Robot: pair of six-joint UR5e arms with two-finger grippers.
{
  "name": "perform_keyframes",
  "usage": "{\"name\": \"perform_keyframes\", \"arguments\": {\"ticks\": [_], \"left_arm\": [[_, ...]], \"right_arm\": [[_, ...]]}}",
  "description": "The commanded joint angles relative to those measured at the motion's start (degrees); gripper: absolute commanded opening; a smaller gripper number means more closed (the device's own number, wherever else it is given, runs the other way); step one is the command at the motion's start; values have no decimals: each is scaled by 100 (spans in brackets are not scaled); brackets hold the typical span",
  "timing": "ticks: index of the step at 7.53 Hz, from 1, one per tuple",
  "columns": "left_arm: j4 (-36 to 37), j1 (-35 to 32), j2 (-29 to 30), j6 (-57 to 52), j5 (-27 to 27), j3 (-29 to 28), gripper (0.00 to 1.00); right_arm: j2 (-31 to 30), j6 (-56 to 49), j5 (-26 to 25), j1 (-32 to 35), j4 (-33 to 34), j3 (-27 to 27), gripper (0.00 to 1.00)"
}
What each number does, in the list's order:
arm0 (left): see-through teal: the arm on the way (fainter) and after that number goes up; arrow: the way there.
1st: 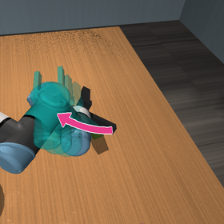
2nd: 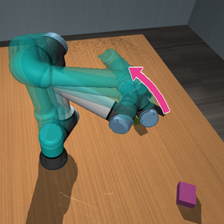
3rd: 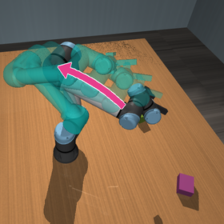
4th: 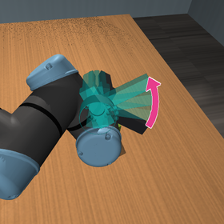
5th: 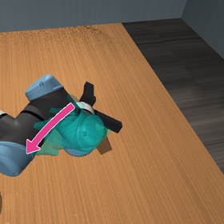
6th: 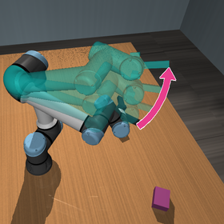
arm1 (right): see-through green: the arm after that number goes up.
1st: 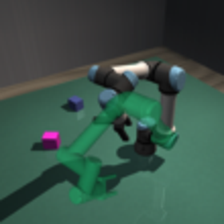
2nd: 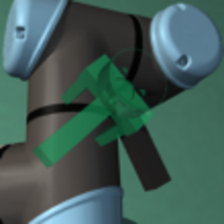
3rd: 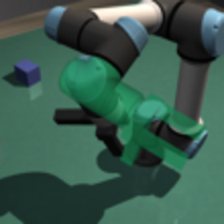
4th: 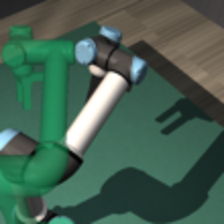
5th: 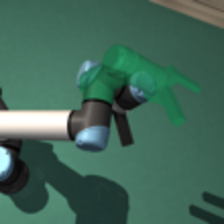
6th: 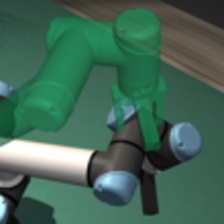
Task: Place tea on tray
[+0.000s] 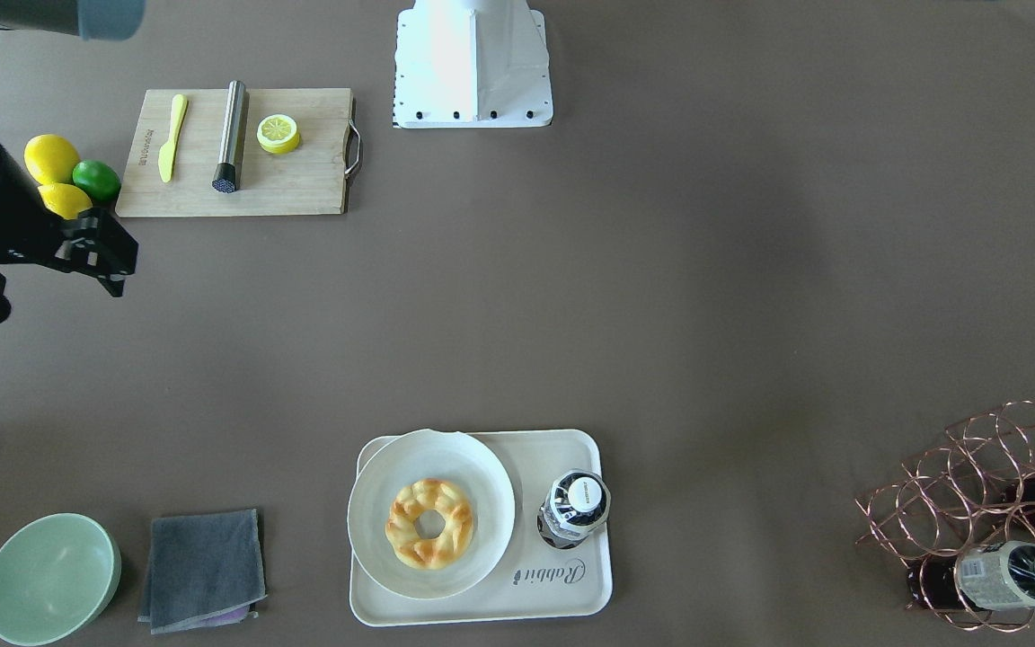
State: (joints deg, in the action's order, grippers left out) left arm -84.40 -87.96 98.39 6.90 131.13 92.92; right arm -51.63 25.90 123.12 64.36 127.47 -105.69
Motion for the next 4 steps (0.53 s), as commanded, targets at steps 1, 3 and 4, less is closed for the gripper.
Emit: {"name": "perform_keyframes", "arguments": {"ticks": [1, 3, 4], "left_arm": [[11, -46, -118, -31, 9, -20, 98], [2, -37, -154, -40, 9, -37, 98], [2, -29, -154, -49, 9, -37, 98]], "right_arm": [[-1696, -2125, 28, 1066, 6, -418, 100], [-2375, -3569, 98, 1893, -159, 28, 100], [-2787, -3679, 412, 2166, -718, 283, 100]]}}
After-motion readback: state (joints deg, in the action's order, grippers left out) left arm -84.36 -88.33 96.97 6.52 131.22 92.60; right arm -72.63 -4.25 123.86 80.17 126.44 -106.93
